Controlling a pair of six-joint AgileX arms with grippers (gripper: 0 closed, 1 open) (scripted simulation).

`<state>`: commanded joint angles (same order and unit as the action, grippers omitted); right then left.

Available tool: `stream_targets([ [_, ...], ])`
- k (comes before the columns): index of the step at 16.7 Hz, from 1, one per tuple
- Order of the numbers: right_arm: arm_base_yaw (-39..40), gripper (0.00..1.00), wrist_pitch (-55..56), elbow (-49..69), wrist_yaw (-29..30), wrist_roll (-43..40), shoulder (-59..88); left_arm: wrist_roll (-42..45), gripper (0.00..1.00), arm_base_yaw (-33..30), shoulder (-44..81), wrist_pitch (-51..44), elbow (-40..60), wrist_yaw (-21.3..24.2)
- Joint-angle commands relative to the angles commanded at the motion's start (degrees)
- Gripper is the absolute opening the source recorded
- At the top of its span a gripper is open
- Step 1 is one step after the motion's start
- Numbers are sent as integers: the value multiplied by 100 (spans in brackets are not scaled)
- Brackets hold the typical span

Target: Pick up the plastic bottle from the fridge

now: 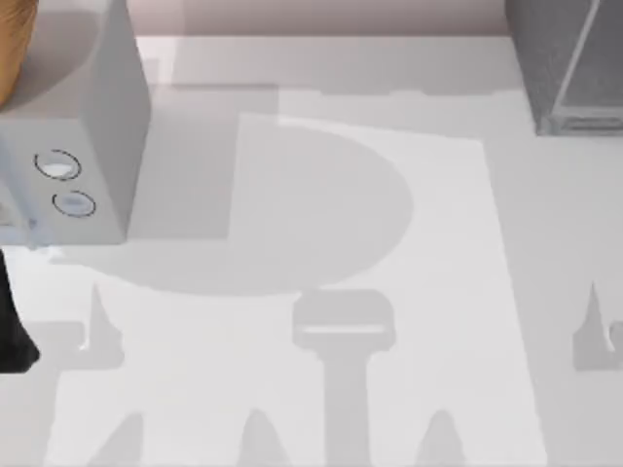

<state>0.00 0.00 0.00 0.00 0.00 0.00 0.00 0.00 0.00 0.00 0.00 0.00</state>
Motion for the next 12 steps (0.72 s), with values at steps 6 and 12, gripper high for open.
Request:
stream_targets([
  [6,-225,100,602,92,-219,-9,592,0,100,0,0,0,0,0],
  [12,-1040,100,3089,384,-978,-6,3259,0,100,0,0,0,0,0],
])
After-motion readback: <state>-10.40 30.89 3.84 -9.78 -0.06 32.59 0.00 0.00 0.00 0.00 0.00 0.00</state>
